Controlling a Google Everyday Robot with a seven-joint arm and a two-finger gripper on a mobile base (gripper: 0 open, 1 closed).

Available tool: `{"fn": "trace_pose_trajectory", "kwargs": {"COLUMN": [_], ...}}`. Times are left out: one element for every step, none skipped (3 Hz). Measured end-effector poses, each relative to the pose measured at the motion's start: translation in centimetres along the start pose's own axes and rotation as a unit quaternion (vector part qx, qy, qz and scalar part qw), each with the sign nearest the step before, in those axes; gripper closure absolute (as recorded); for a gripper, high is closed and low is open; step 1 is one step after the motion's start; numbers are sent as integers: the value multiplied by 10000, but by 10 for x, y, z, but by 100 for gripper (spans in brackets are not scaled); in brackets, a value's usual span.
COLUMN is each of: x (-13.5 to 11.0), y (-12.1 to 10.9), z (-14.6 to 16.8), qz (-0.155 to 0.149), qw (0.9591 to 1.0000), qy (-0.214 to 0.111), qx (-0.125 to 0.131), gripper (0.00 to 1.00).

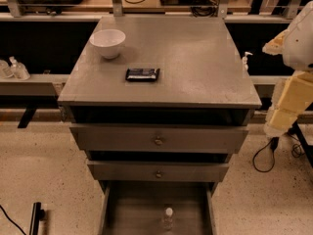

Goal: Pick water bottle from bottom drawer and place on counter

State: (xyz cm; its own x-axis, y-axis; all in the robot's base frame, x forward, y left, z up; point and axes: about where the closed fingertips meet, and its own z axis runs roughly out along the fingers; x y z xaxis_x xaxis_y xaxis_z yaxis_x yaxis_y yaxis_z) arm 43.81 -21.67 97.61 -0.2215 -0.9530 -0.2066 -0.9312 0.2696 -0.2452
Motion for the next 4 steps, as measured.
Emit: {"fn": "trace_pose_trajectory", "kwargs": {"x": [0, -10, -37, -64], "y": [0, 5, 47, 94], "z": [0, 18, 50, 106], "qz": [0, 171, 516, 421], "qw": [10000, 9989, 9904, 9760], "qy": [0, -444, -1268, -2080], "qx": [0, -38, -183, -484], "gripper": [0, 0, 0, 0]}}
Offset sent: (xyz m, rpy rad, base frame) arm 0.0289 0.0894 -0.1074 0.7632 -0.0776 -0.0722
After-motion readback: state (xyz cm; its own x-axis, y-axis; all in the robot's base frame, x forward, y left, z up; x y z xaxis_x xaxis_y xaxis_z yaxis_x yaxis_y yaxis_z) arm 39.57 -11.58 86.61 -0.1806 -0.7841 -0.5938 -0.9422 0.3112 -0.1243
